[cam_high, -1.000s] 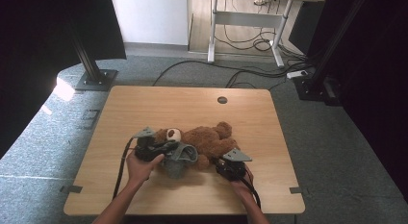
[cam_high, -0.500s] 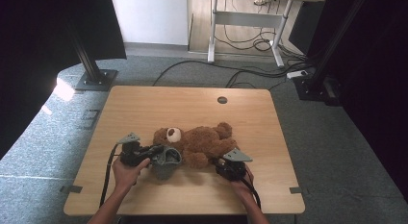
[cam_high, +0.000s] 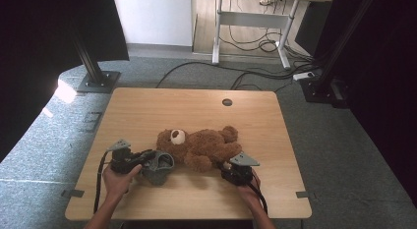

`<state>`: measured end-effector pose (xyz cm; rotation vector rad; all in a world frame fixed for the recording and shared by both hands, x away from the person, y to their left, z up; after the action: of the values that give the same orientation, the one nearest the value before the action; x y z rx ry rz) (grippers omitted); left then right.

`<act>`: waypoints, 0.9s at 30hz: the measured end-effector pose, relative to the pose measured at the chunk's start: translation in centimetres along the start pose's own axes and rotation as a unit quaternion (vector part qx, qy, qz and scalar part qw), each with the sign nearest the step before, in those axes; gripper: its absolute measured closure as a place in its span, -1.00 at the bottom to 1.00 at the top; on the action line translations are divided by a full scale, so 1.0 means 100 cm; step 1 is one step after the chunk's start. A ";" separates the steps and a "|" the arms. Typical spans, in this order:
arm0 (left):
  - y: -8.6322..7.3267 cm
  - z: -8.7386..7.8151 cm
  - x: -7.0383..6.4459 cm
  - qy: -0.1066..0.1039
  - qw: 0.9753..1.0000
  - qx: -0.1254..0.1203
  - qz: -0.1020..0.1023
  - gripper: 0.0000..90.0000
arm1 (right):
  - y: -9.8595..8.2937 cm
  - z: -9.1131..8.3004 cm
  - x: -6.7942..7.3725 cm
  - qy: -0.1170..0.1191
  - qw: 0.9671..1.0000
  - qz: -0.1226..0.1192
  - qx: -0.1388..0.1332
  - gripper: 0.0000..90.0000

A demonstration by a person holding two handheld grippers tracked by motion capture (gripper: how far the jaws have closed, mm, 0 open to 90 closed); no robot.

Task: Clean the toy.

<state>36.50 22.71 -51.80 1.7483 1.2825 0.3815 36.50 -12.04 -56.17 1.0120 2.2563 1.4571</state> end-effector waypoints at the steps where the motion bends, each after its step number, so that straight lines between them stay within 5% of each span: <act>1: 0.000 -0.002 0.001 0.000 1.000 -0.001 0.000 0.70 | 0.000 -0.001 0.000 0.001 1.000 0.001 -0.002 0.18; 7: -0.005 -0.023 0.015 0.015 1.000 -0.007 0.001 0.70 | -0.001 -0.004 -0.003 0.001 1.000 0.007 -0.004 0.13; 13: -0.019 -0.045 0.044 0.049 0.999 0.000 -0.009 0.68 | -0.001 -0.006 -0.004 0.001 1.000 0.010 -0.006 0.09; 22: -0.037 -0.056 0.066 0.077 0.997 0.015 -0.010 0.62 | -0.001 -0.005 -0.004 0.003 1.000 0.012 -0.005 0.05; 24: -0.036 -0.055 0.066 0.076 0.997 0.017 -0.005 0.52 | -0.001 -0.005 -0.004 0.003 1.000 0.012 -0.005 0.04; 27: -0.034 -0.051 0.064 0.070 0.997 0.034 0.002 0.07 | -0.001 -0.005 -0.003 0.003 1.000 0.012 -0.007 0.03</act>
<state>33.58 30.92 -53.31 1.8075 1.4064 0.4744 36.44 -12.64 -56.06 1.0349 2.2439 1.4853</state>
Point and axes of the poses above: each handheld gripper's, and its own axes: z roughly forward along the jaws, y roughly out of its top, x roughly to its left, the point moved 5 cm from there along z, roughly forward along the jaws, and after that the axes turned 13 degrees about y, right-handed, at the moved point
